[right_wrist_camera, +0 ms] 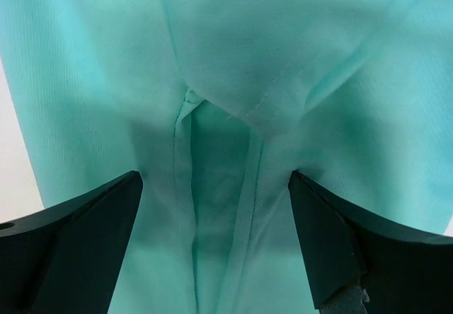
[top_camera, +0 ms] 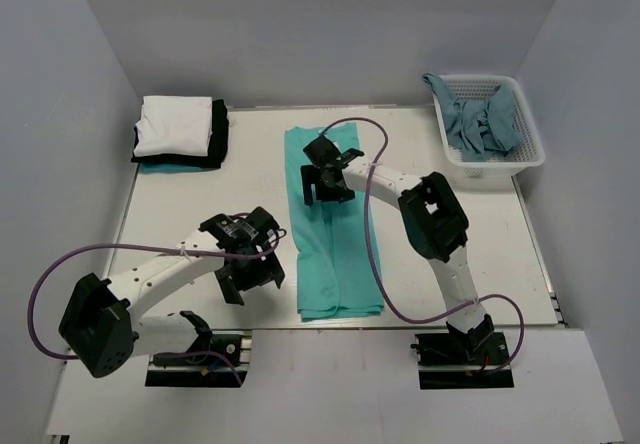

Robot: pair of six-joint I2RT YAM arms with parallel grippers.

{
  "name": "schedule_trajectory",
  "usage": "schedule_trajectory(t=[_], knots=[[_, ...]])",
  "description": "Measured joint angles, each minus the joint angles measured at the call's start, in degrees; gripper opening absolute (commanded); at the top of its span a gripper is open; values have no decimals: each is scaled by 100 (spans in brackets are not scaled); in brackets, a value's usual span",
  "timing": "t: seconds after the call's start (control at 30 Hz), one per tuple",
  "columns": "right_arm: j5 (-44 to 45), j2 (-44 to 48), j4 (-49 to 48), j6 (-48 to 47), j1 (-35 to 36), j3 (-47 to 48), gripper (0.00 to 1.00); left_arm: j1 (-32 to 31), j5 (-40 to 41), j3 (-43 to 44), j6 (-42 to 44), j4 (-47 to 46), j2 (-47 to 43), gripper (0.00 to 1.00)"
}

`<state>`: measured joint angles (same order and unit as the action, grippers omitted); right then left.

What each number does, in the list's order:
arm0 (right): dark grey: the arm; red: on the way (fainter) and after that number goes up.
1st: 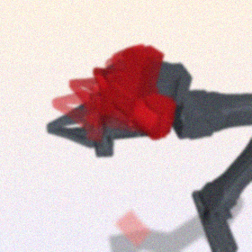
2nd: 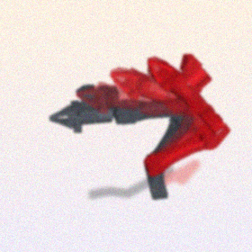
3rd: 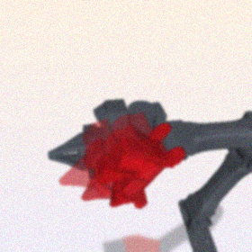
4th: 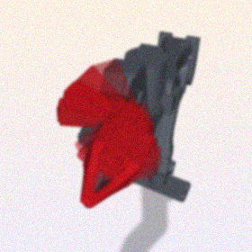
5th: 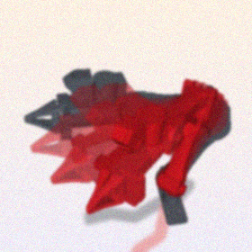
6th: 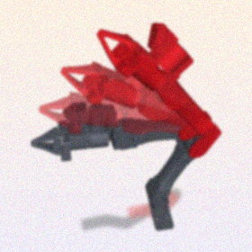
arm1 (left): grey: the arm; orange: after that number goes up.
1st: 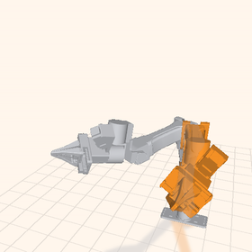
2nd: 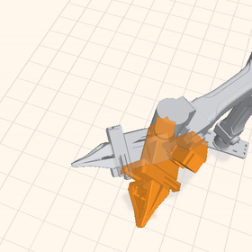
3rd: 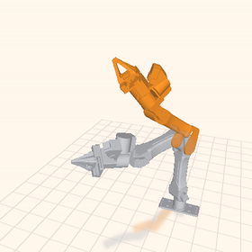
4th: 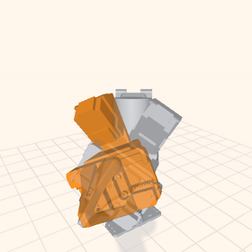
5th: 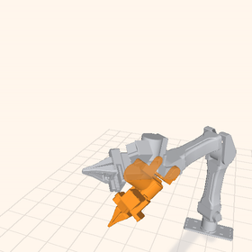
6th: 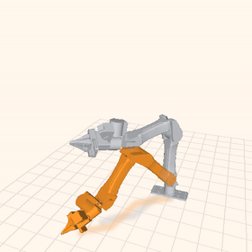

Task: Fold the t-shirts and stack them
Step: Rotate the tshirt 90 degrees

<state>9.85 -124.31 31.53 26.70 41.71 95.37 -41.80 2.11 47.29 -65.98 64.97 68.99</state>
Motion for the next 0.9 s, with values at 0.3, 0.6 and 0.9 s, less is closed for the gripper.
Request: schedule_trajectory(t=[0.3,0.6,0.9], knots=[[656,-1502,616,520,-212,2496,90,0,-7,323,243,-232,675,100],[15,-581,378,507,-372,1491,90,-7,-258,407,382,-1191,946,100],[-619,2881,-337,483,-717,-1491,90,-149,-713,-280,387,-2583,1088,79]])
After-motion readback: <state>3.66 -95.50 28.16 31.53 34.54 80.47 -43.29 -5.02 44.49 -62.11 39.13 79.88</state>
